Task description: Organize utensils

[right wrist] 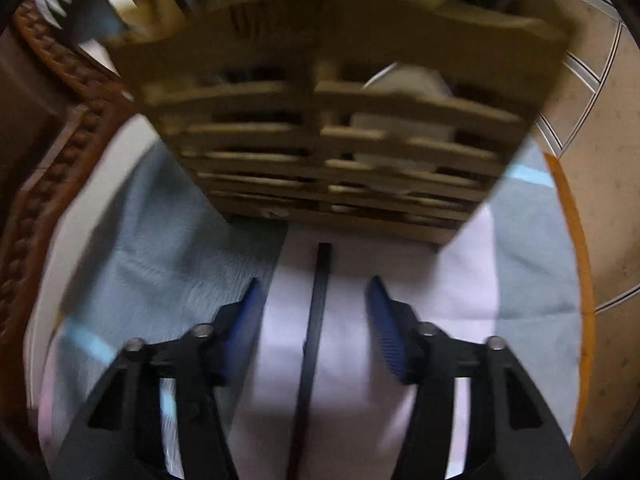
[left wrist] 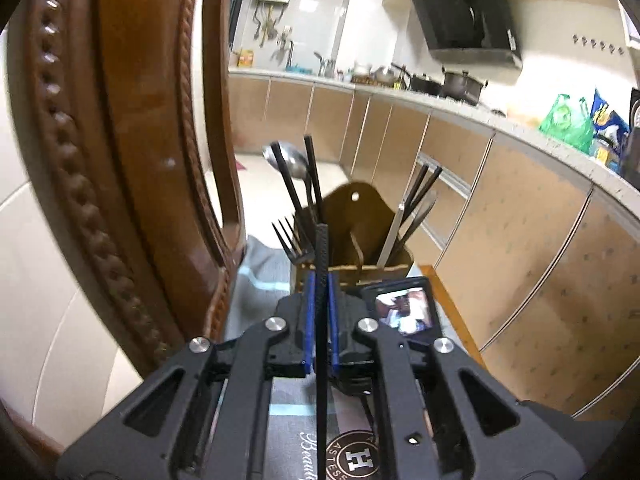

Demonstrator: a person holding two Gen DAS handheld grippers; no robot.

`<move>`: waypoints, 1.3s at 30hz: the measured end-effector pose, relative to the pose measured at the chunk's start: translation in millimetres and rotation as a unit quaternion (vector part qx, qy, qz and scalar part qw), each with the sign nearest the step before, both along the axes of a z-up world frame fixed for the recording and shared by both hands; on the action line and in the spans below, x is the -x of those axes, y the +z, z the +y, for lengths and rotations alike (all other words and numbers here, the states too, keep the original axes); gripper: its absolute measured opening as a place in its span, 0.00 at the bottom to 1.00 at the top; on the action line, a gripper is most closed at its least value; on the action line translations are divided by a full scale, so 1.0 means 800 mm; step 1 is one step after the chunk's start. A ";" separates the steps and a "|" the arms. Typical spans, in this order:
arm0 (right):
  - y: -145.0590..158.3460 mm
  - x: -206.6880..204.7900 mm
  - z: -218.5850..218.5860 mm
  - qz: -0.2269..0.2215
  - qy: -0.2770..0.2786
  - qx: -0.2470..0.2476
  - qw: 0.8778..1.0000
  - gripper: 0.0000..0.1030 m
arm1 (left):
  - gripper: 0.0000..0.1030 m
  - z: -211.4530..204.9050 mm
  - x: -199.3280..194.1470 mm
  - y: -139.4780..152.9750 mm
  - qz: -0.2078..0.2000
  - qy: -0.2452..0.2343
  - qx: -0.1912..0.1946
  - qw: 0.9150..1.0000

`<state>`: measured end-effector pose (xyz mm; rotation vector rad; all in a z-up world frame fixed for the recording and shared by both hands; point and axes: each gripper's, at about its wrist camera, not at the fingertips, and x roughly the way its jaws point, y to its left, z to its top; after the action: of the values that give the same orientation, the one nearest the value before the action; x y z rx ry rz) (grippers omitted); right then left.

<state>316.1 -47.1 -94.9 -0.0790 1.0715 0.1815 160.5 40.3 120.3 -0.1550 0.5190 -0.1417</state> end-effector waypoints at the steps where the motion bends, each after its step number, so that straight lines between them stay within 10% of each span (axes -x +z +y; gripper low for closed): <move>1: -0.001 -0.003 0.006 -0.005 0.000 0.017 1.000 0.43 | 0.06 -0.001 0.005 -0.005 -0.001 -0.001 0.001 1.000; 4: 0.001 -0.011 0.016 -0.006 0.000 0.025 1.000 0.07 | 0.06 0.008 0.007 -0.028 0.000 -0.005 0.007 1.000; 25: 0.249 0.198 -0.101 -0.180 0.017 -0.151 0.972 0.07 | 0.06 -0.010 0.005 -0.028 -0.013 -0.018 0.018 1.000; 39: 0.438 0.127 -0.077 -0.321 0.036 -0.150 0.935 0.07 | 0.06 0.010 -0.004 -0.036 -0.009 -0.001 0.026 1.000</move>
<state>214.4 -108.8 255.2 0.0951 0.3799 0.3545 163.4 48.5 91.5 -0.2048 0.4972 -0.1581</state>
